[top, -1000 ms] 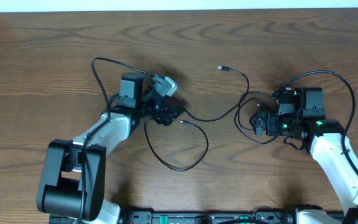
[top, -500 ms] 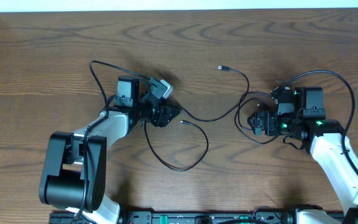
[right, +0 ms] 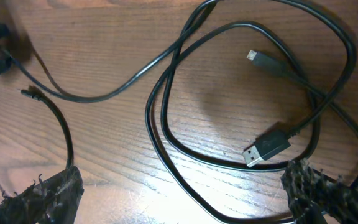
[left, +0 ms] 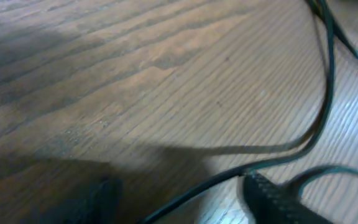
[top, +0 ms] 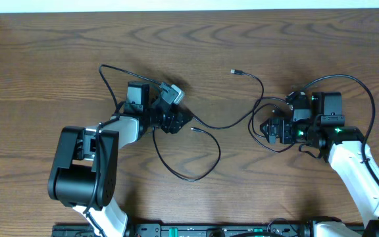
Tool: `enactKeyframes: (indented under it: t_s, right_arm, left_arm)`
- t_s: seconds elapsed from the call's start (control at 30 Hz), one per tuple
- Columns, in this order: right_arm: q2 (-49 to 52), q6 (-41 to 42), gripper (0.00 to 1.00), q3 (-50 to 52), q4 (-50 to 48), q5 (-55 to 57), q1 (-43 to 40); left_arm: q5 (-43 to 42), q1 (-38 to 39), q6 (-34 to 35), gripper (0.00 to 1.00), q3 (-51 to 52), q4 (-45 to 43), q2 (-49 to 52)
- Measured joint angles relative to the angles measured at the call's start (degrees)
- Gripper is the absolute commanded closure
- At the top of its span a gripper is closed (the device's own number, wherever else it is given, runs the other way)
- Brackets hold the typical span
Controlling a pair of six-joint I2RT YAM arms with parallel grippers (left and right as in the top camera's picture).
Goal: Untangle cables
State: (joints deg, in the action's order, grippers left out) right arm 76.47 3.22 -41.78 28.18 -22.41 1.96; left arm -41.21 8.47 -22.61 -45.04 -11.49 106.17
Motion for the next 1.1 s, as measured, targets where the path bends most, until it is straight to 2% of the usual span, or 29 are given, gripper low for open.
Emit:
enactKeyframes:
  t_s: [0.37,0.4,0.47,0.6,0.83,1.1]
  right_arm:
    - [0.0,0.0,0.01,0.0,-0.1,-0.3,0.0]
    - [0.0,0.0,0.01,0.0,-0.1,-0.3,0.0]
    - [0.0,0.0,0.01,0.0,-0.1,-0.3,0.0]
    - [0.0,0.0,0.01,0.0,-0.1,-0.3,0.0]
    - [0.0,0.6,0.01,0.0,-0.1,0.6,0.0]
    - [0.0,5.4,0.01,0.0,-0.5,10.5,0.0]
  left_arm:
    - [-0.8,1.9,0.1,0.92,0.0,0.6,0.3]
    - [-0.8,2.4,0.1,0.88,0.0,0.6,0.3]
    - [-0.9,3.5,0.1,0.55,0.0,0.6,0.3]
    - [-1.1,5.2,1.1,0.37,0.0,0.6,0.3]
    - [-2.2,6.2,4.9,0.35,-0.2,0.5,0.3]
    - [-5.4,6.2,8.6,0.35,-0.4,1.2,0.3]
